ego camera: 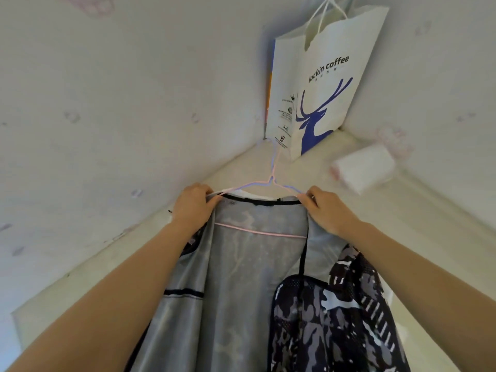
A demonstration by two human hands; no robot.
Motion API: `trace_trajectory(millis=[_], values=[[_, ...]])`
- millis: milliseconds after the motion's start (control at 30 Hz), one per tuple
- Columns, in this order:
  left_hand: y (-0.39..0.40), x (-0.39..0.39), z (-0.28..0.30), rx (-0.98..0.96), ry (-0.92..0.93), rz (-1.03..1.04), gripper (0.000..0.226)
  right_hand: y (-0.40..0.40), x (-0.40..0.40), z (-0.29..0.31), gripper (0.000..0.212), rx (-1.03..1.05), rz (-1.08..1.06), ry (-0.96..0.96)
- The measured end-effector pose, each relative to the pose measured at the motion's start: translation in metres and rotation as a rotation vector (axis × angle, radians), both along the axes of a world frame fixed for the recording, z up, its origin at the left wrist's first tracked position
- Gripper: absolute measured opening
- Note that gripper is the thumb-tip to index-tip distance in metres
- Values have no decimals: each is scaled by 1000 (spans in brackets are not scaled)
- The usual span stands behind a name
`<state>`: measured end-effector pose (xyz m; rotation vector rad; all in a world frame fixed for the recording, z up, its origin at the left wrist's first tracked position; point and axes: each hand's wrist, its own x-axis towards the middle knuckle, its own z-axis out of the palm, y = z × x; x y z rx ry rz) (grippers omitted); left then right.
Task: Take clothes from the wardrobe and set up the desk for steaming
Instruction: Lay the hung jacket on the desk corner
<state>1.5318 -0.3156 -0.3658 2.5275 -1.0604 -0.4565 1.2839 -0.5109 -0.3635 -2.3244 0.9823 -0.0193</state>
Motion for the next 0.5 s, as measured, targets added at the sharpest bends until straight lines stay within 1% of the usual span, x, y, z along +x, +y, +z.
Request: trace_trajectory(millis=[67, 100, 200, 267, 333, 400, 467, 500], values=[[3, -5, -1, -43, 95, 70, 29, 0, -3, -4, 32, 86, -42, 2], [8, -10, 1, -80, 136, 110, 30, 0, -7, -5, 33, 97, -36, 23], [33, -26, 8, -233, 150, 179, 30, 4, -21, -7, 48, 19, 56, 124], [55, -41, 10, -298, 120, 166, 27, 15, -31, -8, 52, -40, 78, 148], [78, -57, 7, -288, 50, 154, 27, 26, -38, -10, 50, -108, 74, 160], [96, -70, 5, -251, 1, 190, 36, 34, -45, -12, 49, -170, 67, 162], [109, -79, 1, -181, -52, 222, 44, 38, -49, -15, 49, -203, 68, 166], [112, -82, -1, -139, -81, 226, 45, 38, -49, -17, 48, -212, 63, 171]])
